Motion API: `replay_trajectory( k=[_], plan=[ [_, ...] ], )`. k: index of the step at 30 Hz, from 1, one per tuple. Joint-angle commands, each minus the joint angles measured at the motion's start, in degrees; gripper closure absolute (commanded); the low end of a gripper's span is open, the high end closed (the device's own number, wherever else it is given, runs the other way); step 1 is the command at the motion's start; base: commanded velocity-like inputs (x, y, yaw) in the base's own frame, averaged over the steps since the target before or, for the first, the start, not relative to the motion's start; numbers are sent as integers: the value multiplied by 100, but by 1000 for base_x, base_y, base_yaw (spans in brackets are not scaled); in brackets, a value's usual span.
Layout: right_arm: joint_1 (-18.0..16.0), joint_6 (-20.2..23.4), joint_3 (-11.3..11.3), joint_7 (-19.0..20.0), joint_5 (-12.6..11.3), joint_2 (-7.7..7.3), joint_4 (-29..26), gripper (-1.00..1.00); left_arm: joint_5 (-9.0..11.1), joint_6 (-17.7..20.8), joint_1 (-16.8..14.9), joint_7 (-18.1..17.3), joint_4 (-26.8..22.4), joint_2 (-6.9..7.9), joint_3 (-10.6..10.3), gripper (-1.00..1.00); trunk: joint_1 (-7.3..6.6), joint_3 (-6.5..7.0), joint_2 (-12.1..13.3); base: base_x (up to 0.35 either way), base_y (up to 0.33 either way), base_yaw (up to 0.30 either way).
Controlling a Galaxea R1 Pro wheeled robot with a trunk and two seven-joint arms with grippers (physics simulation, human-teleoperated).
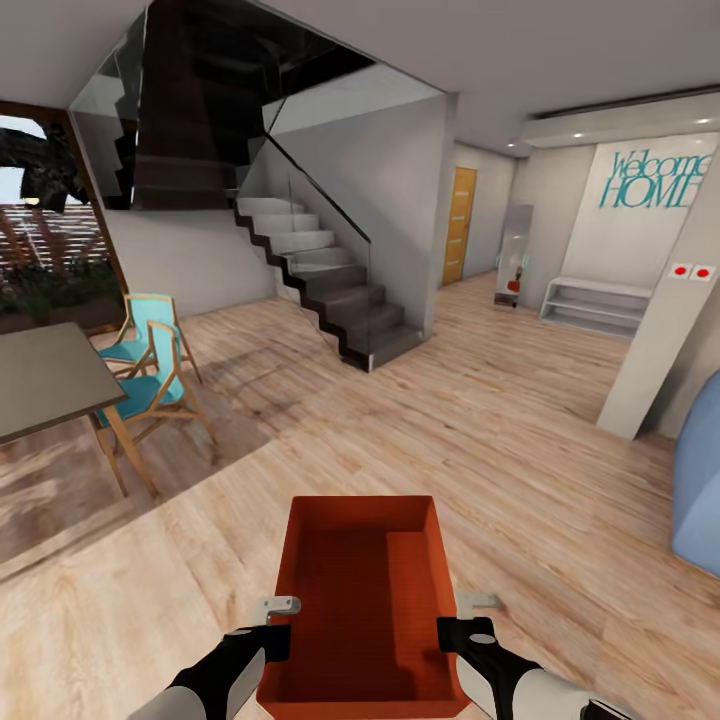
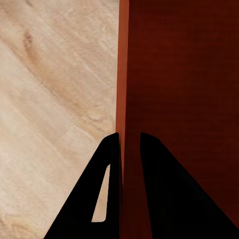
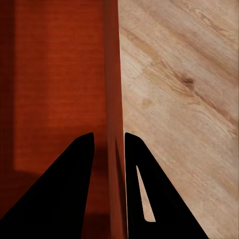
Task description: Move the two storage containers from the living room to the garage. In the garage, place one container on the floor and stack the other container on top of it (either order is fine).
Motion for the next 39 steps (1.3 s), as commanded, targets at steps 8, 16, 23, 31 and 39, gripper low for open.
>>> replay_trajectory(
  k=[8, 16, 23, 31, 39],
  plan=[
    [1, 9, 186, -22, -116, -4, 35, 100, 97, 31, -6, 56, -29, 5, -77, 100, 4, -7, -4, 323, 0, -10],
    [1, 9, 174, -34, -130, 4, 35, 100, 97, 31, -6, 56, -34, 5, -79, 100, 4, -7, -4, 323, 0, -214],
    [1, 13, 174, -31, -126, 5, 35, 100, 97, 31, -6, 56, -29, 5, -77, 100, 4, -7, -4, 323, 0, -274],
    [1, 15, 174, -29, -125, 5, 35, 100, 97, 31, -6, 56, -30, 5, -83, 100, 4, -7, -4, 323, 0, -276],
    [1, 15, 174, -28, -125, -1, 35, 100, 97, 32, -5, 53, -28, 5, -85, 100, 4, -7, -4, 323, 0, -276]
  ],
)
